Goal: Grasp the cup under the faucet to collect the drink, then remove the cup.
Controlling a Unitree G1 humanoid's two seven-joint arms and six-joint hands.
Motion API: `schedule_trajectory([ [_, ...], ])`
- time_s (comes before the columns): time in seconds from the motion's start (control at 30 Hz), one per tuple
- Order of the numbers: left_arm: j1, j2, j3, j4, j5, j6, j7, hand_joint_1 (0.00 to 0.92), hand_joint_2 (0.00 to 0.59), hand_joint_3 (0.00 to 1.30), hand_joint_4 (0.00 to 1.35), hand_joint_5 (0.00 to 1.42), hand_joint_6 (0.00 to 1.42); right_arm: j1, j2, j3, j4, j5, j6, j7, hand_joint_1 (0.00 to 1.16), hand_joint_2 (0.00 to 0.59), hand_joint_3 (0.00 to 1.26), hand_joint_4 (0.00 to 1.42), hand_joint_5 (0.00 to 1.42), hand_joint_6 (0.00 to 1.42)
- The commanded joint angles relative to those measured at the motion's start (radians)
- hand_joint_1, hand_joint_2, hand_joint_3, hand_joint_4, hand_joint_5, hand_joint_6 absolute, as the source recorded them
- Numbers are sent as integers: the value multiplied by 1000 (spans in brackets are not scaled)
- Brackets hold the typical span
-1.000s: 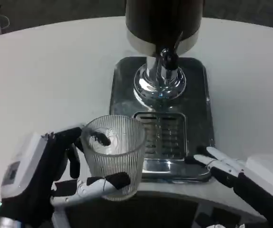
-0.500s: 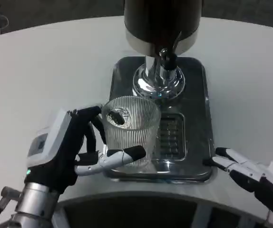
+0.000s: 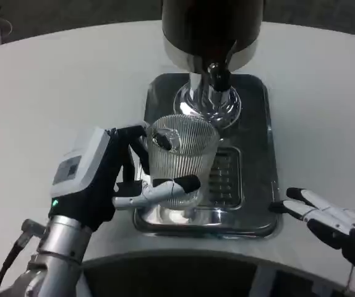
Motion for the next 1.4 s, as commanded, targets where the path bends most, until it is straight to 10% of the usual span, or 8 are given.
schedule_trajectory([
  [0.03,-42,14,-22,30,14,17,33,374,16,834,901,1158,1424,19,1,-21,-7,20,-22,-4,493,433,105,1,86,130],
  [0.87,-184,76,-138,147,60,96,-1,246,60,640,705,980,1331,34,1,-32,15,54,-40,-7,492,433,105,10,96,132],
  [1.4,-246,92,-159,155,22,134,-117,78,21,276,184,389,721,-3,-7,37,31,32,-25,-2,491,432,105,10,97,138],
])
